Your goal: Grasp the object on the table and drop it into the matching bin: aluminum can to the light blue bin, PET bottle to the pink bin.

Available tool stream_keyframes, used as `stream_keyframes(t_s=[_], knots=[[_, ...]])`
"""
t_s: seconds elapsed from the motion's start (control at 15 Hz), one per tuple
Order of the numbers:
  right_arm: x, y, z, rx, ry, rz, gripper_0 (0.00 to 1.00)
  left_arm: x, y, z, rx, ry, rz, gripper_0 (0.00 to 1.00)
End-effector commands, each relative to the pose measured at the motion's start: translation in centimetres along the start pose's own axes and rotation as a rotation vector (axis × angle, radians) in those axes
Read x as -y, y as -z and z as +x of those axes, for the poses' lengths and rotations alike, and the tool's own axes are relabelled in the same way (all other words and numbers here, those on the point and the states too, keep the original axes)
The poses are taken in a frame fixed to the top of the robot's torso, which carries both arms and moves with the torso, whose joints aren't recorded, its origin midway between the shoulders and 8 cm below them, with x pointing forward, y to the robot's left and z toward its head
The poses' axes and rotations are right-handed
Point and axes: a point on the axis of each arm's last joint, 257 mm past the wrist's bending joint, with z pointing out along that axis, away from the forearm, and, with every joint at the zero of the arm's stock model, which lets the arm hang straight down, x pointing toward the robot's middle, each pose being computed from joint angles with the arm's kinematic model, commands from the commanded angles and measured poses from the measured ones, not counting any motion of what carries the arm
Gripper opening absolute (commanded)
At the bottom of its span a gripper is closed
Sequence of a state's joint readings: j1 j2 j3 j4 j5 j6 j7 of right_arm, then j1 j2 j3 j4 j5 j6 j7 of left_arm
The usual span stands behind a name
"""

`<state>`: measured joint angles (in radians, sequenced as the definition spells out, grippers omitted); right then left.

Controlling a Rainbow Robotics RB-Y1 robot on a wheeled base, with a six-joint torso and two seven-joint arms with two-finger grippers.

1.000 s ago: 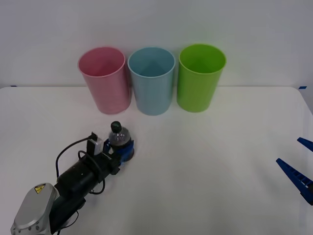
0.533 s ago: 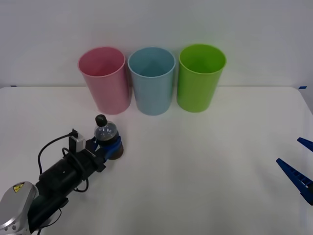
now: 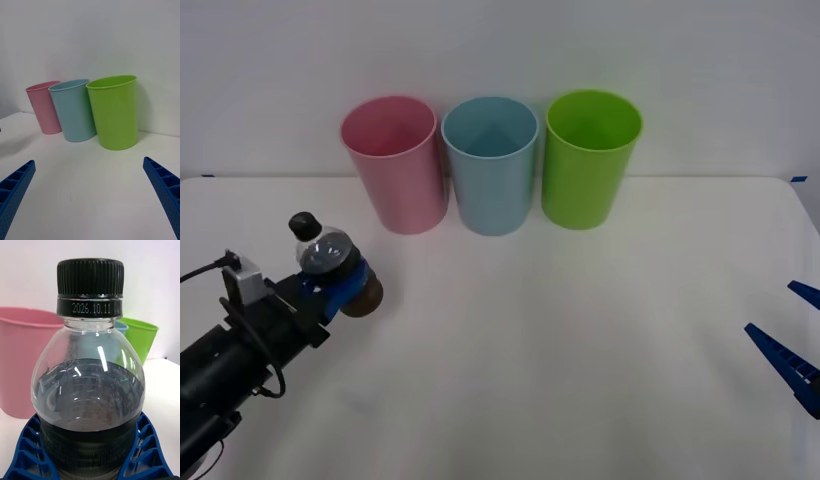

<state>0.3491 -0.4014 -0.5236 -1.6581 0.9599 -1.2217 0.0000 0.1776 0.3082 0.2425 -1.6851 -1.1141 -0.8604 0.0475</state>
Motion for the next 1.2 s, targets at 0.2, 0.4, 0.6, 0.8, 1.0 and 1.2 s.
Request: stream_keyframes(t_s=[0.2,0.4,0.6,0.8,1.0,1.2], knots=[[0.0,0.0,0.0,0.0,0.0,0.0,1.0,-1.0,1.5,-5.6,0.076,0.042,-0.03,0.0],[0.0,0.0,0.0,0.0,0.0,0.0,1.0,-1.6,1.5,-9.4,0.132,0.072,-0.034,0.0],[0.0,0.0,0.0,0.0,0.0,0.0,1.0,-2.8,0.3,-12.9,0.184,0.055,-0.063,0.0],[0.0,0.0,0.0,0.0,0.0,0.0,1.0,-4.5,-1.1,-16.2,0.226,0.016,-0.098,0.0],[0.0,0.0,0.0,0.0,0.0,0.0,1.0,-5.9,-3.2,-18.7,0.26,0.003,-0.121,0.0],[0.0,0.0,0.0,0.0,0.0,0.0,1.0,-7.5,-5.7,-19.7,0.266,-0.018,-0.127,0.0]])
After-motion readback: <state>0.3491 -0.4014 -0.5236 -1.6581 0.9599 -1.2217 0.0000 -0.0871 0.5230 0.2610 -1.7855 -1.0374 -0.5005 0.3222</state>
